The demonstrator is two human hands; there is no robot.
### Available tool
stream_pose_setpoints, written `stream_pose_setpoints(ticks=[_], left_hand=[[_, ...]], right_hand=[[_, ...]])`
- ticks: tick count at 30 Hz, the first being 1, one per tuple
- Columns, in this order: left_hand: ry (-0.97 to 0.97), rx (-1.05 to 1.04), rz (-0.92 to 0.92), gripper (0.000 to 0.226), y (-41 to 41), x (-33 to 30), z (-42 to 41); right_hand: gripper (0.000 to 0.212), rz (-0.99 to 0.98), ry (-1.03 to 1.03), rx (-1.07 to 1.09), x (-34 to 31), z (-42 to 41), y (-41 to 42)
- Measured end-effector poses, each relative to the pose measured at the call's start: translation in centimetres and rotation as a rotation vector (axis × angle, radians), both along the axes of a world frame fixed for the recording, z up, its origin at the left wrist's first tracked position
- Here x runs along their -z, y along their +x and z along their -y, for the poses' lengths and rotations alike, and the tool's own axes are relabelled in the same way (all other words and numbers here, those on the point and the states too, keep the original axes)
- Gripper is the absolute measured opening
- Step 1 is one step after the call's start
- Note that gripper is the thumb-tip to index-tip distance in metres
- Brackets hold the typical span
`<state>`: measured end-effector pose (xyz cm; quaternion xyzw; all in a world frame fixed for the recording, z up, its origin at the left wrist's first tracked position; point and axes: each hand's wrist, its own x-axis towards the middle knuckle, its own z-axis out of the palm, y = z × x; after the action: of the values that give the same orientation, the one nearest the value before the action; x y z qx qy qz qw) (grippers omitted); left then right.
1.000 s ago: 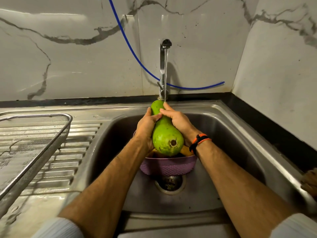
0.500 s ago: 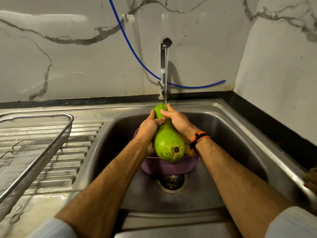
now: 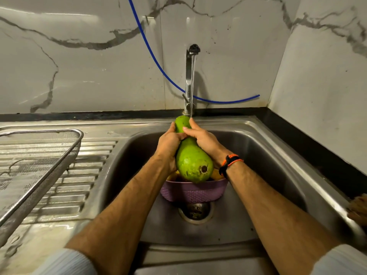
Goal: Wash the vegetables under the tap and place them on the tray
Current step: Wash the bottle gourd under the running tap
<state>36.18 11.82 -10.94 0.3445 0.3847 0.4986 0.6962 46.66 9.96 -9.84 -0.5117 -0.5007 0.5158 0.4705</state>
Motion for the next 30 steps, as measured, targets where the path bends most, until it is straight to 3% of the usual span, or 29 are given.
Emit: stream_pose_setpoints(ticks=[15, 19, 24, 30], left_hand=[[-0.007, 0.045, -0.027, 0.073, 0.5, 0.1, 1.3], [-0.002, -0.013, -0.008, 0.075, 0.1, -0.4, 0.8], [0.002, 0.072, -0.033, 0.073, 0.5, 0.2, 1.5], [0.006, -0.005, -0.016, 0.074, 0.2, -0.2, 0.9]], right_hand=[[0.069, 0.058, 0.006, 0.058, -0.2, -0.3, -0.1], [0.069, 0.056, -0.009, -0.010, 0.2, -0.3, -0.1], [0.071, 0.008, -0.010, 0.042, -0.2, -0.3, 0.0], [0.071, 0.087, -0.009, 0.002, 0.0, -0.2, -0.2]])
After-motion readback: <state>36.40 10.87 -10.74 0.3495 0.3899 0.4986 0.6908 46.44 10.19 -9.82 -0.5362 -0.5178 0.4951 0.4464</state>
